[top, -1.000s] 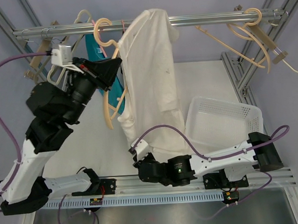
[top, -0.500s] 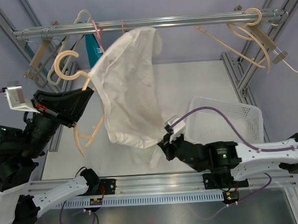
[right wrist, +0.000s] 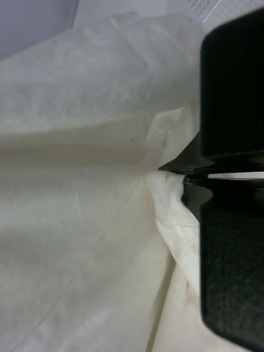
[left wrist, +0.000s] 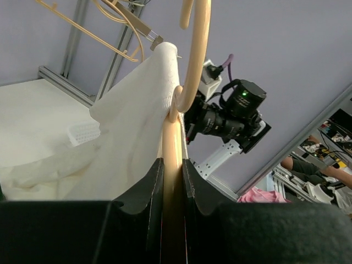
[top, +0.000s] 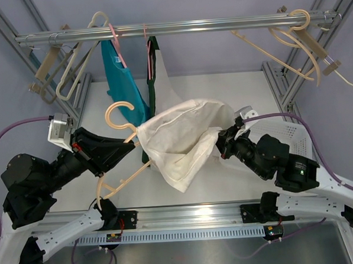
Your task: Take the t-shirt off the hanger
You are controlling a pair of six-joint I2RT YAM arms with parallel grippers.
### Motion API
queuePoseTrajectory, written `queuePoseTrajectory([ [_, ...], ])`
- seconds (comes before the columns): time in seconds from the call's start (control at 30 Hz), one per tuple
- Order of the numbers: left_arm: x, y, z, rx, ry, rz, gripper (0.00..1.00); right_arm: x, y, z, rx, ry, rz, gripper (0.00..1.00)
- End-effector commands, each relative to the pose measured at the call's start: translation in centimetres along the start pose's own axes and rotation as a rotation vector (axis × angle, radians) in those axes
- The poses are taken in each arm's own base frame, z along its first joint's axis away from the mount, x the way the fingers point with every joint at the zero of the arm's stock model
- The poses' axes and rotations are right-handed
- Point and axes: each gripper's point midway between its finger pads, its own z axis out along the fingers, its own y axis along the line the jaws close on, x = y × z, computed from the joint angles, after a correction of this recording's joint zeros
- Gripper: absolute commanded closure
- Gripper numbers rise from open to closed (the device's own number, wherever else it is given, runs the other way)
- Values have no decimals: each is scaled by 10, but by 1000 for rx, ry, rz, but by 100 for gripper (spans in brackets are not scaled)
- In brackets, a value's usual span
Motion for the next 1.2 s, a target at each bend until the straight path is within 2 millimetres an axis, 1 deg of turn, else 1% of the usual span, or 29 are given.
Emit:
queuePoseTrajectory([
  [0.0, -13, -30, -18, 132, -55, -13, 100, 6, 6, 4, -83, -32, -51, 100],
  [0.03, -11, -33, -20, 145, -46, -25, 100, 3, 8, 5, -110, -56, -37, 100],
  [0.07, -8, -33, -20, 152, -39, -31, 100, 4, 7, 6, -120, -63, -32, 98],
  [0.1, -6, -35, -20, 159, -27, -40, 100, 9, 6, 8, -120, -56, -29, 82],
  [0.17, -1, -38, -20, 178, -3, -63, 100, 11, 5, 14, -127, -50, -25, 61],
  [0.2, 1, -38, -20, 180, 5, -70, 100, 18, 8, 20, -138, -32, -26, 44],
  [0.27, 3, -38, -20, 185, 12, -78, 100, 18, 21, 26, -218, -42, -10, 28],
  [0.3, 3, -38, -21, 186, 10, -79, 100, 27, 25, 31, -242, -28, -11, 22],
  [0.33, 2, -40, -22, 190, 8, -81, 100, 27, 37, 30, -309, -35, -10, 15],
  [0.37, 3, -40, -23, 192, 10, -84, 100, 16, 44, 33, -343, -88, 0, 13],
  [0.4, 2, -41, -24, 196, 7, -85, 100, 18, 46, 35, -360, -94, 2, 11],
  [0.43, 2, -42, -25, 198, 6, -93, 100, 10, 54, 33, -402, -128, 7, 8],
  [0.5, 2, -41, -26, 193, 1, -98, 100, 8, 66, 32, -471, -134, 8, 8],
  [0.53, 0, -40, -26, 185, -9, -99, 100, 4, 76, 29, -524, -152, 12, 10],
  [0.57, 0, -40, -28, 183, -14, -100, 100, 4, 80, 30, -547, -158, 21, 14],
  [0.6, -1, -39, -28, 179, -19, -99, 100, 9, 84, 29, -571, -153, 43, 17],
  [0.63, -3, -37, -29, 166, -32, -102, 100, -1, 88, 27, -599, -209, 62, 20],
  [0.67, -3, -35, -28, 158, -39, -106, 100, 7, 92, 26, -626, -205, 93, 22],
  [0.7, -3, -34, -27, 151, -44, -114, 100, 7, 97, 23, -661, -219, 109, 24],
  [0.77, -4, -30, -25, 141, -66, -123, 100, 1, 103, 20, -704, -273, 151, 26],
  [0.8, -5, -30, -25, 144, -76, -138, 100, 0, 106, 18, -729, -281, 156, 32],
  [0.83, -10, -32, -24, 153, -96, -140, 100, -8, 108, 16, -744, -316, 164, 43],
  [0.87, -12, -32, -24, 150, -103, -149, 100, -8, 110, 15, -755, -319, 184, 72],
  [0.9, -15, -32, -25, 146, -114, -149, 100, -11, 111, 12, -766, -327, 189, 81],
  [1.0, -25, -28, -30, 114, -167, -133, 100, -22, 110, 2, -782, -354, 205, 100],
  [1.03, -29, -24, -31, 91, -191, -127, 100, -26, 108, -5, -778, -367, 212, 100],
  [1.1, -35, -21, -35, 66, -217, -93, 100, -27, 97, -6, -725, -373, 230, 100],
  [1.13, -34, -14, -36, 24, -210, -90, 100, -21, 92, -5, -692, -344, 228, 100],
  [1.17, -34, -12, -37, 8, -210, -80, 100, -26, 85, -9, -658, -362, 216, 100],
])
